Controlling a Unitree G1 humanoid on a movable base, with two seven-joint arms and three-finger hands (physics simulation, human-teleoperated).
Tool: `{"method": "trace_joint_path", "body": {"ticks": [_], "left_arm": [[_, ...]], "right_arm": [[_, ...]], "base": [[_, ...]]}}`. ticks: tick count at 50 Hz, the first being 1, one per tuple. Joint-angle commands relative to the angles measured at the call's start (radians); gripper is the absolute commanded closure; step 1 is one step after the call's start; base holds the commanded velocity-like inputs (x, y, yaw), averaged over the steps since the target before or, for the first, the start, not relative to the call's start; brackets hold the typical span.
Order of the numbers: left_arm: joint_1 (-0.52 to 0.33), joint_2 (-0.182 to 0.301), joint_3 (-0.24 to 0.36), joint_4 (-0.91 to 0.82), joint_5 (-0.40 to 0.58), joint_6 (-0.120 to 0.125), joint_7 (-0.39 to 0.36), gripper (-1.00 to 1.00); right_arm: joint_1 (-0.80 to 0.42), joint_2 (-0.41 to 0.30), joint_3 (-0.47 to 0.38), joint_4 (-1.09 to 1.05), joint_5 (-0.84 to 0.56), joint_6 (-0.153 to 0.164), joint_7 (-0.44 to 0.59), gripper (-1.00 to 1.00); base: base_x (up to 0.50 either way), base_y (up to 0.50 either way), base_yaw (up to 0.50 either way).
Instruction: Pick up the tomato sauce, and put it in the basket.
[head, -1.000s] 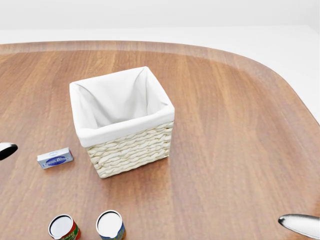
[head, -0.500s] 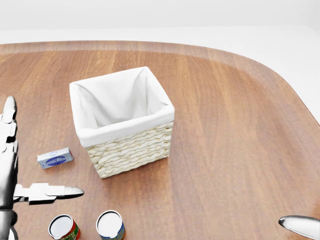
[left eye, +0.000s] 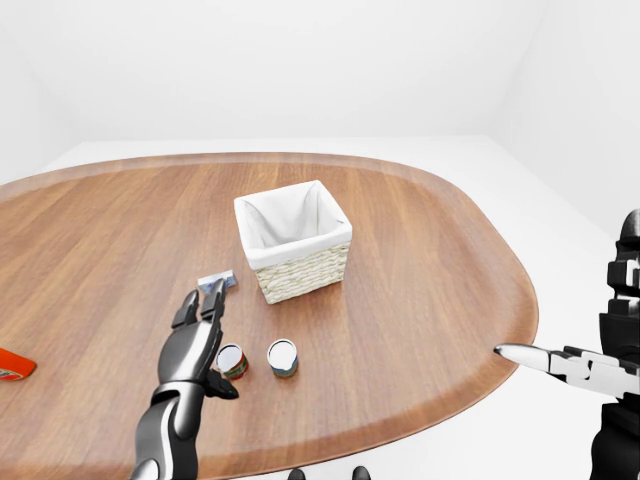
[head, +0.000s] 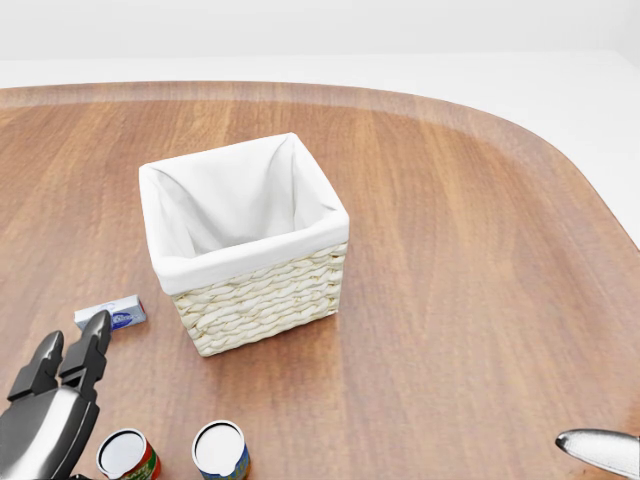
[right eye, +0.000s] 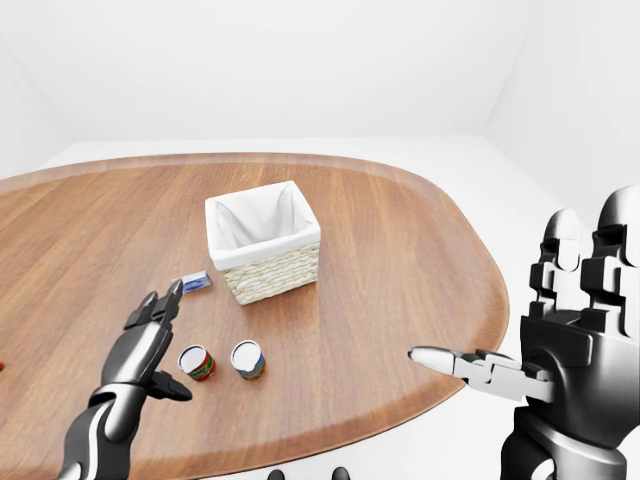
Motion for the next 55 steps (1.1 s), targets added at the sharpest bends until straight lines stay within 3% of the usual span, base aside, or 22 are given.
{"method": "trace_joint_path", "body": {"ticks": [1, 7, 8, 16, 17, 25, 27, 36, 37, 55], "left_arm": [[0.027, -0.005, -0.006, 0.049, 0.121, -0.051, -0.007, -1.00], [0.017, -0.003, -0.019, 0.085, 0.126, -0.062, 0.005, -1.00], [0.000, -0.006, -0.024, 0.114, 0.131, -0.050, 0.022, -1.00], [-0.039, 0.018, -0.054, 0.235, 0.143, -0.026, 0.089, -1.00], [-0.053, 0.023, -0.058, 0.262, 0.167, -0.012, 0.120, -1.00], [-0.077, 0.043, -0.076, 0.336, 0.154, 0.005, 0.146, -1.00], [-0.088, 0.046, -0.074, 0.351, 0.169, 0.024, 0.169, -1.00], [-0.127, 0.067, -0.060, 0.402, 0.137, 0.041, 0.173, -1.00], [-0.137, 0.072, -0.052, 0.412, 0.135, 0.054, 0.172, -1.00], [-0.156, 0.083, -0.058, 0.451, 0.111, 0.053, 0.171, -1.00]], "right_arm": [[-0.007, -0.006, 0.005, -0.006, -0.003, 0.000, -0.008, -1.00], [-0.006, -0.005, 0.002, -0.007, -0.001, 0.000, -0.006, -1.00], [-0.006, -0.006, 0.002, -0.006, -0.001, 0.000, -0.005, -1.00], [0.002, 0.001, 0.001, 0.004, -0.001, 0.000, 0.000, -1.00], [0.003, 0.002, 0.002, 0.002, -0.001, 0.000, 0.000, -1.00], [0.007, 0.006, 0.004, 0.005, -0.002, 0.000, 0.002, -1.00], [0.008, 0.006, 0.001, 0.005, 0.000, 0.000, 0.003, -1.00], [0.007, 0.005, 0.001, 0.002, 0.002, 0.000, 0.002, -1.00], [0.006, 0.005, 0.002, 0.002, 0.001, 0.000, 0.001, -1.00], [0.005, 0.003, 0.005, 0.011, 0.000, 0.000, 0.000, -1.00]], "base": [[0.00, 0.00, 0.00], [0.00, 0.00, 0.00], [0.00, 0.00, 0.00], [0.00, 0.00, 0.00], [0.00, 0.00, 0.00], [0.00, 0.00, 0.00], [0.00, 0.00, 0.00], [0.00, 0.00, 0.00], [0.00, 0.00, 0.00], [0.00, 0.00, 0.00]]}}
